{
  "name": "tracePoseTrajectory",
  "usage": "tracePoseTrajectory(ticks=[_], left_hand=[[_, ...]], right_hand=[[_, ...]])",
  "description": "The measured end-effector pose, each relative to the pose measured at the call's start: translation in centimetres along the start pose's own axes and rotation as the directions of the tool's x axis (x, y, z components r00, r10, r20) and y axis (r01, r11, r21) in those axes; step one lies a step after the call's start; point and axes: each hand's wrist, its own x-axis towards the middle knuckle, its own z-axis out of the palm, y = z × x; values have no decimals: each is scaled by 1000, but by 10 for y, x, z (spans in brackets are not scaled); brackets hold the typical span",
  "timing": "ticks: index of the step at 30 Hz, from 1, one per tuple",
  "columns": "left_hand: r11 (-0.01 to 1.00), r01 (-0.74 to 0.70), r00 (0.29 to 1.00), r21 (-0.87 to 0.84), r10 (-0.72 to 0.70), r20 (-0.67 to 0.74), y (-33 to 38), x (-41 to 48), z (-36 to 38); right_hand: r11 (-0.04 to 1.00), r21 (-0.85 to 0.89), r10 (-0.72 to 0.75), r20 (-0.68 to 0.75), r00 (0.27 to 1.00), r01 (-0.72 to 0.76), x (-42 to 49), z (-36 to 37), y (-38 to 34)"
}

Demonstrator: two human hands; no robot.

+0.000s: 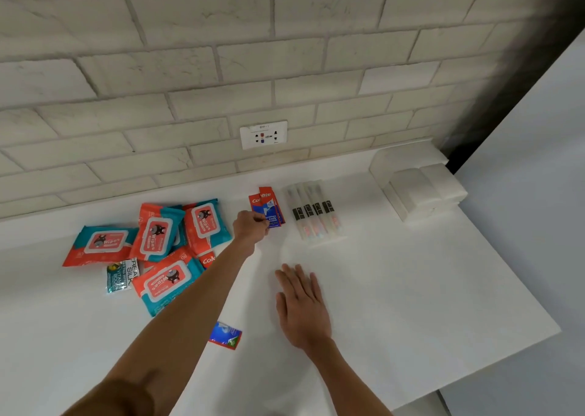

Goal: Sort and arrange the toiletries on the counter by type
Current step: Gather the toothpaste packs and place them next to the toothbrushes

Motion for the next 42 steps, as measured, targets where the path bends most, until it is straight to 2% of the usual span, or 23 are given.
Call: tracePoseTrajectory(ticks=[10, 16, 42], left_hand=[[990, 137, 990, -20, -137, -21, -4, 39, 18], [987, 160, 986, -10, -160, -46, 0, 45, 25], [959, 63, 992, 276, -30, -123, 13, 35, 29]], right_hand=[[1000, -18, 26, 58, 998, -25, 2, -6, -4], [999, -15, 31, 67, 997, -30, 2, -7, -4], [999, -8, 35, 68, 997, -35, 2, -7, -5]])
